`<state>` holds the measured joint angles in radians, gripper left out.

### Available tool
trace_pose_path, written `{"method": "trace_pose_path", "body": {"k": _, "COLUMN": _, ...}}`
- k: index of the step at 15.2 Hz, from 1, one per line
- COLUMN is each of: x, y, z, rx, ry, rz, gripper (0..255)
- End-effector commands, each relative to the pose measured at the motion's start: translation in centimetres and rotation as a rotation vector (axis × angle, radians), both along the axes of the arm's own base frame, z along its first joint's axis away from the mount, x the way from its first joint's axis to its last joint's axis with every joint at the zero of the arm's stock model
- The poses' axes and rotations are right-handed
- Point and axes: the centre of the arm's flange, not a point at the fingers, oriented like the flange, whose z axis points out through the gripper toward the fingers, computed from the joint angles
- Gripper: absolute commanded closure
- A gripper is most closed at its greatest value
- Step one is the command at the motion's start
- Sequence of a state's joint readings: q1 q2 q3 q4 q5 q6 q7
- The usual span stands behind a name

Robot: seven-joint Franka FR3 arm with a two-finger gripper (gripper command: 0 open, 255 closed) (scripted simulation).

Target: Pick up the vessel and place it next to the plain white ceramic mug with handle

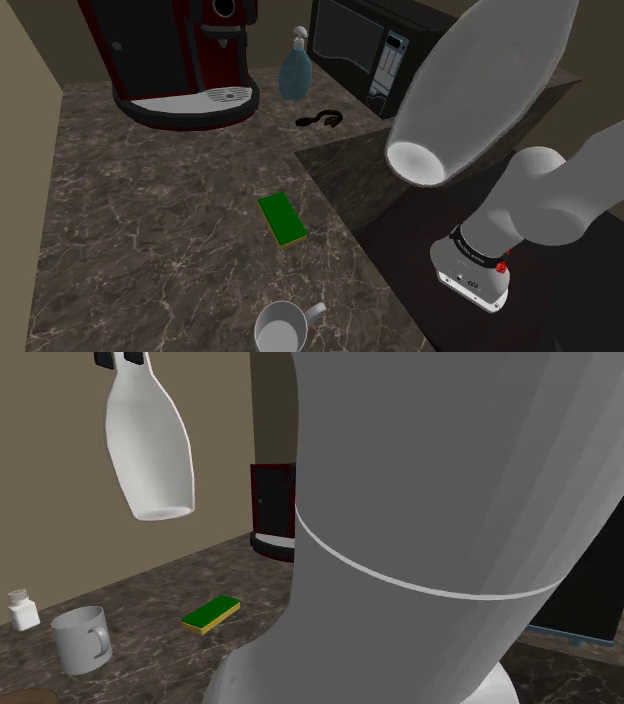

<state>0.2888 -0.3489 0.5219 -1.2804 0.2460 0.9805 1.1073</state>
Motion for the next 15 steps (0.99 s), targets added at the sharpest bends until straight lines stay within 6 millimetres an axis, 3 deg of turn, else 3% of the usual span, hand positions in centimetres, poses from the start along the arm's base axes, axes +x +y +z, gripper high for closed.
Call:
{"method": "trace_pose_path", "body": {"k": 1, "x": -2.1, "y": 1.3, "z": 0.8, "rx": 0.000, "ry": 0.000, "rz": -0.003, "gripper": 255}}
{"method": "trace_pose_path", "body": {"k": 2, "x": -3.4, "y": 2.2, "z": 1.3, "rx": 0.000, "ry": 0.001, "rz": -0.003, "gripper": 255}}
{"method": "trace_pose_path", "body": {"k": 15, "x": -3.4, "y": 2.2, "z": -5.6, "rx": 0.000, "ry": 0.000, "rz": -0.003, "gripper": 255}}
